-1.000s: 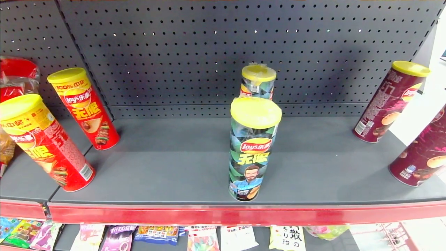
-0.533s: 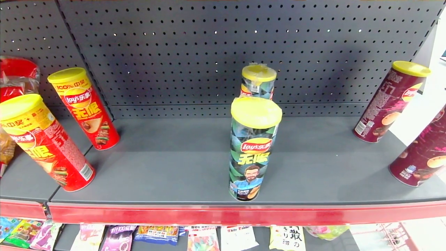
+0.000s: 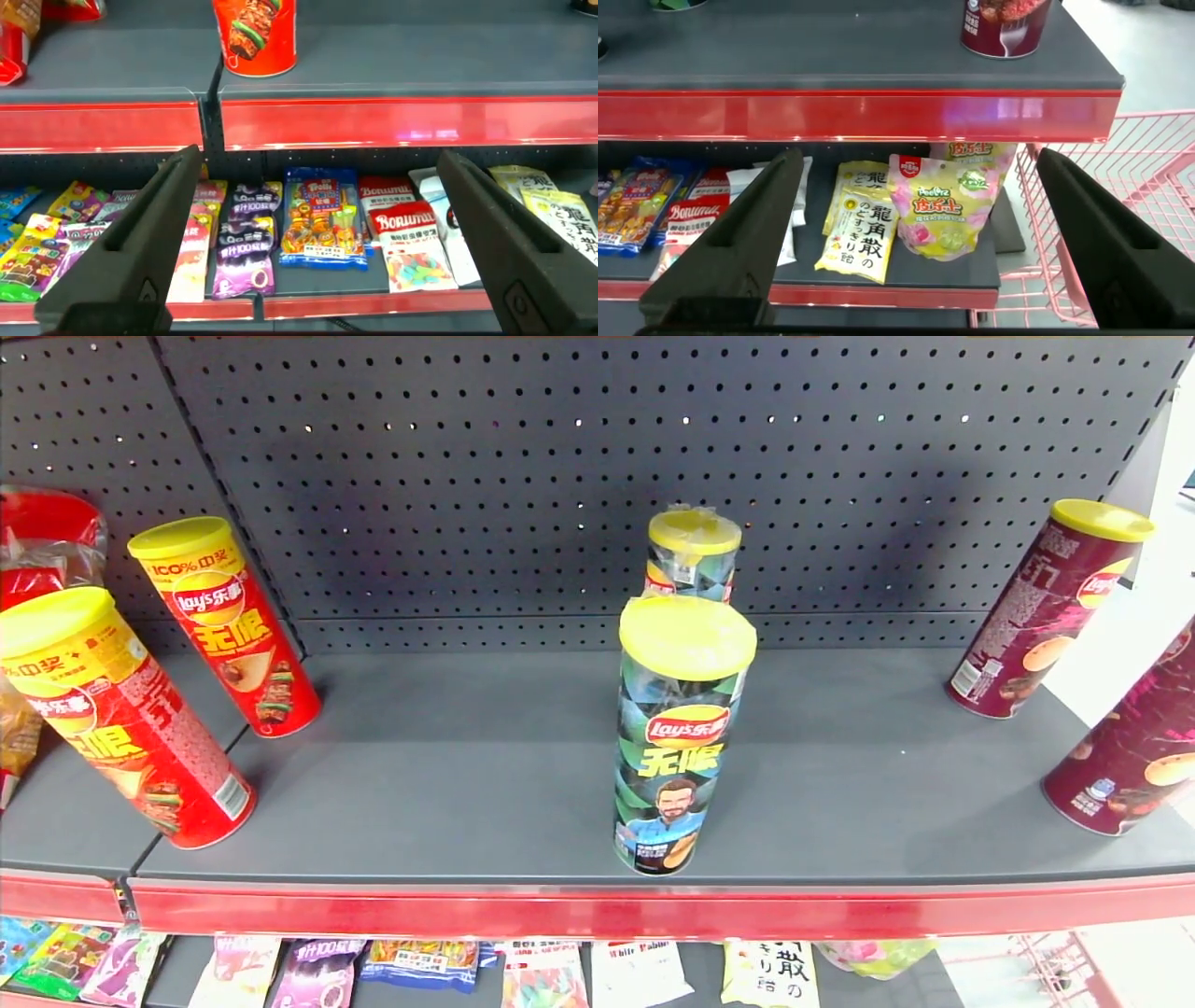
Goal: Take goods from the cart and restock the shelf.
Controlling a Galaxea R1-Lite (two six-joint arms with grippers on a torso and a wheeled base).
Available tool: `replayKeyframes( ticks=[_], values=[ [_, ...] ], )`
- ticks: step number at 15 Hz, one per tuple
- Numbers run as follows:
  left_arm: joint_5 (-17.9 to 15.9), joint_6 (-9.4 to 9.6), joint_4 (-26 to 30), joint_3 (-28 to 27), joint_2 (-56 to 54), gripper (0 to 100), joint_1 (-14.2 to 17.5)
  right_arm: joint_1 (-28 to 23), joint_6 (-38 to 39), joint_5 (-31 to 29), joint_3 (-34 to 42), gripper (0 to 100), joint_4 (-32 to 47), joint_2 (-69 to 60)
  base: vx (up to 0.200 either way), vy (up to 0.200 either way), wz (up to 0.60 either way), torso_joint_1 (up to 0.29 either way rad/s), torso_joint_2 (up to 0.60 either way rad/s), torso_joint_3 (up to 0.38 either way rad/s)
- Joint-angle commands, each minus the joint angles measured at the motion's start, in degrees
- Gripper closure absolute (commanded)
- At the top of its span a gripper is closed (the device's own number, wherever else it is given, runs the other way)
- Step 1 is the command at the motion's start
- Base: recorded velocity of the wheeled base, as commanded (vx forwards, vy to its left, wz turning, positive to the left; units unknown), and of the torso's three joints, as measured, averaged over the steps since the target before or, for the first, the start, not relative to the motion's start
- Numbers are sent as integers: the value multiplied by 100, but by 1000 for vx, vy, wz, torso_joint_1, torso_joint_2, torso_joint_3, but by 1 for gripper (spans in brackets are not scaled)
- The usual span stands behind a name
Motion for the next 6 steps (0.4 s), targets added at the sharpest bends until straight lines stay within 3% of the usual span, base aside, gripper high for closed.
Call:
replayKeyframes(
  ticks=[1,6],
  values=[
    [-8,-8,-1,0,7,0,0,0,-7,-7,0,0,-1,-3,0,0,0,0,0,0],
    [1,1,-1,0,7,0,0,0,28,-15,0,0,-1,-3,0,0,0,0,0,0]
  ],
)
